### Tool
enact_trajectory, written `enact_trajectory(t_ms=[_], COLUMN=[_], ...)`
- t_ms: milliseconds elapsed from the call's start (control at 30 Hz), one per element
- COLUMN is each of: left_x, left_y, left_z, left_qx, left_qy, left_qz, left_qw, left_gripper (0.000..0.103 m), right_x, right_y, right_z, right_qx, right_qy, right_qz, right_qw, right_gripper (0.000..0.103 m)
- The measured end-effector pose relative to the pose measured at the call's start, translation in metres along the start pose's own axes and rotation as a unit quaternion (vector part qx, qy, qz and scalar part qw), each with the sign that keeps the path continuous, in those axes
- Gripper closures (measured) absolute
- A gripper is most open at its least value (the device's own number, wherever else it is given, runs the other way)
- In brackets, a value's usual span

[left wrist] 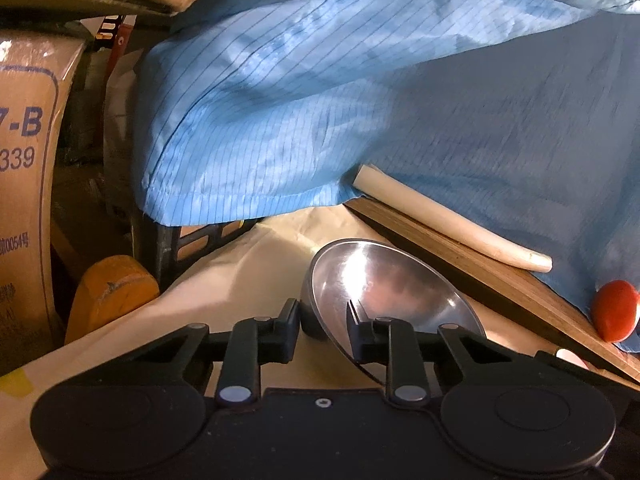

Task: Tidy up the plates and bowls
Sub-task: 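Close the left tool on the bowl rim while the right tool grips it too, then lower the small steel bowl onto the table beside the plates and open both tools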

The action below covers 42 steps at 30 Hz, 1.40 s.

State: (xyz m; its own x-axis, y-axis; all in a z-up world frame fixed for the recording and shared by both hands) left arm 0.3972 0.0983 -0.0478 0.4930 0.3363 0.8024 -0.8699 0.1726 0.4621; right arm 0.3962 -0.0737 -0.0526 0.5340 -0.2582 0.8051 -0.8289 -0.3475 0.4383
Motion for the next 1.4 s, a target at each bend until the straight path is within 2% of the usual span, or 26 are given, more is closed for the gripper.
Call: enact_trajectory(t_ms=[167, 267, 333, 500, 700, 967, 1200, 1400], left_x=[-0.001, -0.001, -0.003, -0.015, -0.032, -0.061, -0.081, -0.095], left_y=[0.002, 0.006, 0.014, 0.041, 0.078, 0.116, 0.132, 0.129], left_z=[0.002, 0.001, 0.002, 0.012, 0.03, 0.053, 0.062, 0.067], left_qx=[0.007, 0.009, 0.005, -0.001, -0.026, -0.049, -0.047, -0.045], left_qy=[-0.009, 0.003, 0.011, -0.004, -0.004, -0.014, -0.022, -0.025], left_qz=[-0.006, -0.014, -0.016, -0.023, -0.036, -0.056, -0.076, -0.096], left_qw=[0.9999, 0.9999, 0.9998, 0.9997, 0.999, 0.9971, 0.9958, 0.9941], left_gripper=[0.081, 0.085, 0.085, 0.085, 0.084, 0.083, 0.083, 0.083], right_x=[-0.001, 0.0, 0.0, -0.004, -0.026, -0.048, -0.062, -0.065], right_y=[0.003, 0.013, 0.02, 0.052, 0.091, 0.141, 0.17, 0.179], right_z=[-0.003, -0.003, -0.003, -0.005, 0.008, 0.02, 0.024, 0.033], right_qx=[0.0, -0.002, -0.004, -0.008, -0.009, -0.014, -0.027, -0.033], right_qy=[0.005, 0.0, -0.002, 0.005, -0.019, -0.04, -0.031, -0.037], right_qz=[0.001, 0.003, 0.001, 0.01, -0.015, -0.025, -0.031, -0.036], right_qw=[1.0, 1.0, 1.0, 1.0, 1.0, 0.999, 0.999, 0.998], right_gripper=[0.077, 0.079, 0.079, 0.079, 0.079, 0.079, 0.078, 0.076])
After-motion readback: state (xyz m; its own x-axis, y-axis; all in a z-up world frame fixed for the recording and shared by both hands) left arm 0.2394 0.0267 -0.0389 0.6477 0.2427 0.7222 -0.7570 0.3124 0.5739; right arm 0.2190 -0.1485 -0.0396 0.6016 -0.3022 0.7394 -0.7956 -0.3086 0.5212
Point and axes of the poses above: each gripper's, at about its wrist camera, not at the fingertips, and y roughly against the way its jaws point, z to its right, x to its top, the point moved 10 cm from there along -y, roughly the way its jaws point, and after that the axes turned 6 degrees about -x, right-handed, at the moved point
